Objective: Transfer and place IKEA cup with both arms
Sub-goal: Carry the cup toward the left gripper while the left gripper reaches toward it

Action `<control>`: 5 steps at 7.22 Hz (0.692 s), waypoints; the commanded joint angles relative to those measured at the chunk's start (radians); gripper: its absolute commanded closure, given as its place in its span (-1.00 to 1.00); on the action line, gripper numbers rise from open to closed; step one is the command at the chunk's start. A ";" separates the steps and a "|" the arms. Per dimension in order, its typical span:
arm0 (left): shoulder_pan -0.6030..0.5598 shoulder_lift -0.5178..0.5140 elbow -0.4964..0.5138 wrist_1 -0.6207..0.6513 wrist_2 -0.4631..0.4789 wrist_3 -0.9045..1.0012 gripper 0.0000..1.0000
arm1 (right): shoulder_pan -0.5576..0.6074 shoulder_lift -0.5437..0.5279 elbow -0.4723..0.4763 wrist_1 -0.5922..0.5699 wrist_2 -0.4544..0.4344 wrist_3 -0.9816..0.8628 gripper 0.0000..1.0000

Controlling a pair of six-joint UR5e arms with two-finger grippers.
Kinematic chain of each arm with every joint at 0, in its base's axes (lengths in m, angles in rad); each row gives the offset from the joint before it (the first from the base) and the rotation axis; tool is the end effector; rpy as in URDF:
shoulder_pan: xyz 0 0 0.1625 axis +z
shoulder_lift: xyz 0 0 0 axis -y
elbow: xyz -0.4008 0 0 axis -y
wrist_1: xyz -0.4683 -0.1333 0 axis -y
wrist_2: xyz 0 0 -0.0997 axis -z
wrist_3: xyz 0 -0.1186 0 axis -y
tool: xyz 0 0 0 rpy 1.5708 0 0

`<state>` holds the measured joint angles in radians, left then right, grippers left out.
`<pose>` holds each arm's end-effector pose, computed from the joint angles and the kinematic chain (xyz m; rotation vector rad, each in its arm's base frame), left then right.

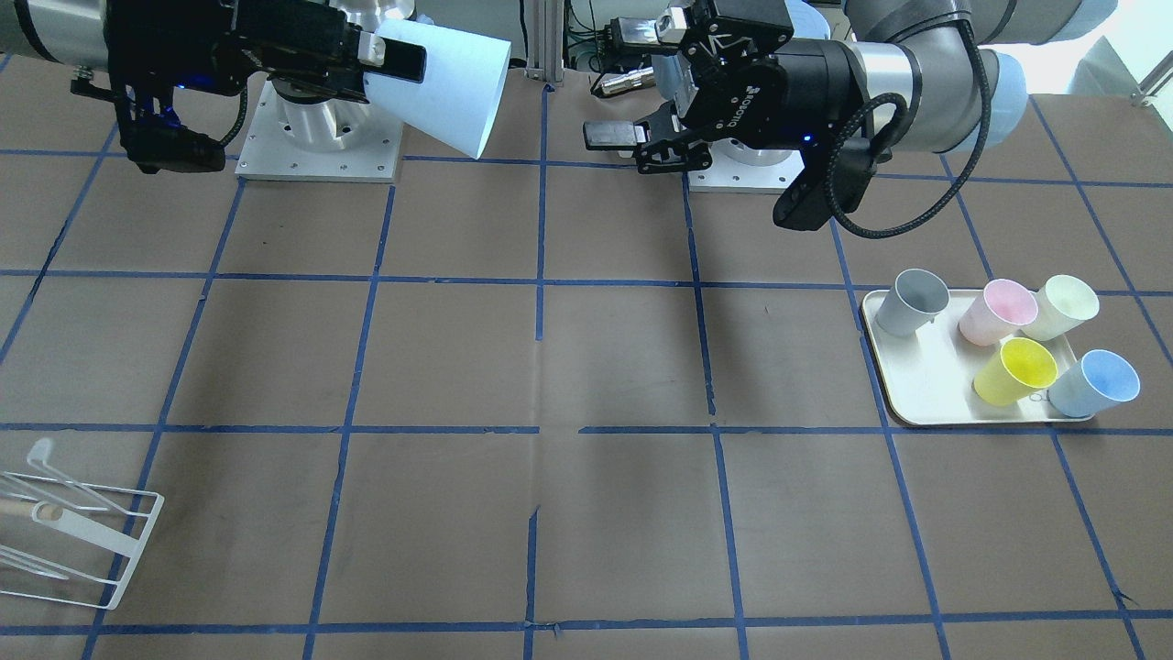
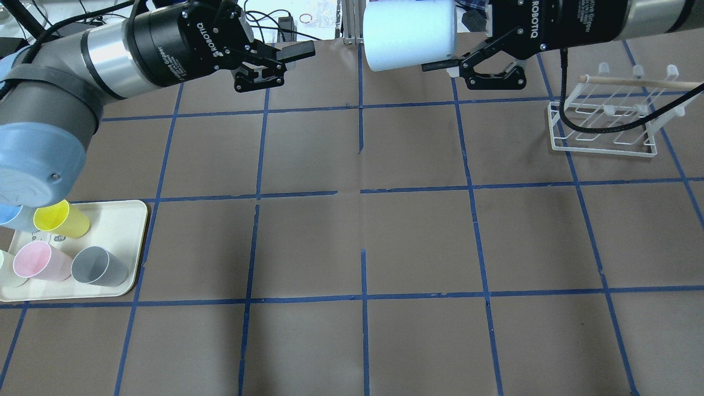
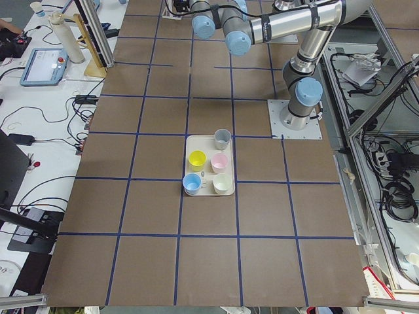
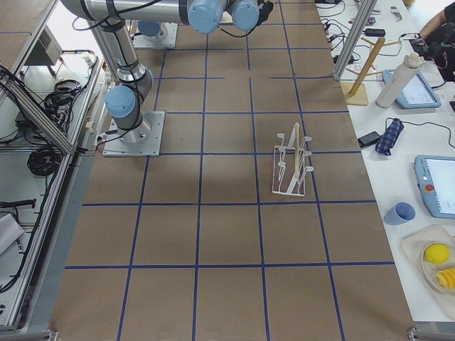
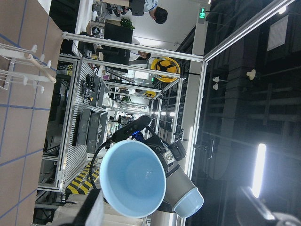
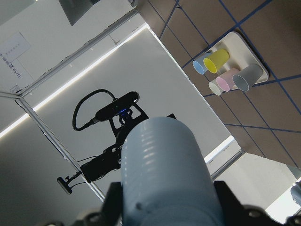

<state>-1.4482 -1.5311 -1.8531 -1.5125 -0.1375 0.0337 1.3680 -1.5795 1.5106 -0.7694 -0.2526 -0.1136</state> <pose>-0.1829 -0.5663 0.4482 0.2147 -1.4195 -0.0036 0.1387 -0.5574 0.5068 0.5820 1.6804 0.4376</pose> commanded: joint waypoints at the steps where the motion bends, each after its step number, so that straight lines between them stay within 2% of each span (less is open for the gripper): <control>1: -0.034 -0.003 0.000 0.023 -0.024 -0.001 -1.00 | 0.025 0.004 0.000 -0.002 0.015 -0.003 0.40; 5: -0.070 -0.001 -0.005 0.034 -0.037 0.000 -1.00 | 0.062 0.006 0.002 -0.008 0.021 -0.003 0.39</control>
<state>-1.5060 -1.5337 -1.8554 -1.4828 -0.1705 0.0337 1.4259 -1.5740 1.5120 -0.7756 -0.2321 -0.1165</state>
